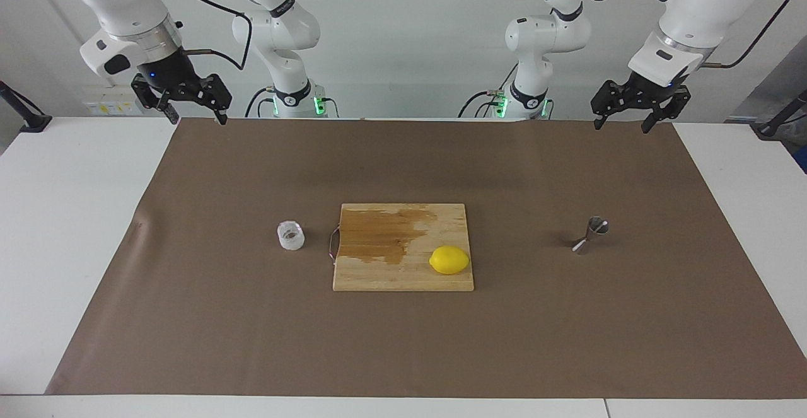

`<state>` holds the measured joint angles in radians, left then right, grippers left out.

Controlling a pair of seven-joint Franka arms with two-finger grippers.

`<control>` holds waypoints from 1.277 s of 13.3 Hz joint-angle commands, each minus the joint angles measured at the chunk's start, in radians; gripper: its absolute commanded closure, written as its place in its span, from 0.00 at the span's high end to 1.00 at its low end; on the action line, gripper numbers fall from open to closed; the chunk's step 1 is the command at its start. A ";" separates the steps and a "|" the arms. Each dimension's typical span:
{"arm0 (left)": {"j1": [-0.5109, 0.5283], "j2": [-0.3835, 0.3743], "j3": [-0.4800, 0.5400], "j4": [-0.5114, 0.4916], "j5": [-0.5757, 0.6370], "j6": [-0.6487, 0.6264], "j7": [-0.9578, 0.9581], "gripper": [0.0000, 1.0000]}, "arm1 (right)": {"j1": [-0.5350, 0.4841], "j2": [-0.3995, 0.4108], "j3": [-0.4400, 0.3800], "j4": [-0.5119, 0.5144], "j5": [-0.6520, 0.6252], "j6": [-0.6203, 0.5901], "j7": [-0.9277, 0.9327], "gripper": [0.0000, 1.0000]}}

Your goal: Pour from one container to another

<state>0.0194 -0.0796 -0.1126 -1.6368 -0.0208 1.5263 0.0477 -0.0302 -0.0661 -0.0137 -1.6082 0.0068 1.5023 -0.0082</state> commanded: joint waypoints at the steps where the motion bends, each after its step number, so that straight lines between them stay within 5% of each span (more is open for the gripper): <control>1: 0.013 -0.028 0.010 -0.028 0.005 0.014 -0.038 1.00 | -0.008 -0.012 0.003 -0.006 0.002 -0.008 0.007 1.00; 4: 0.040 0.004 0.013 -0.022 -0.024 0.046 -0.066 1.00 | -0.008 -0.012 0.003 -0.006 0.002 -0.008 0.007 1.00; 10: 0.154 0.196 0.011 -0.011 -0.192 0.187 -0.369 1.00 | -0.008 -0.012 0.003 -0.006 0.002 -0.008 0.007 1.00; 17: 0.251 0.126 0.011 -0.341 -0.557 0.440 -0.808 1.00 | -0.008 -0.012 0.003 -0.006 0.002 -0.008 0.007 1.00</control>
<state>0.2492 0.1250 -0.0921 -1.8325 -0.4829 1.8679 -0.6298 -0.0302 -0.0661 -0.0137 -1.6082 0.0068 1.5023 -0.0082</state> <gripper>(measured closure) 0.000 0.000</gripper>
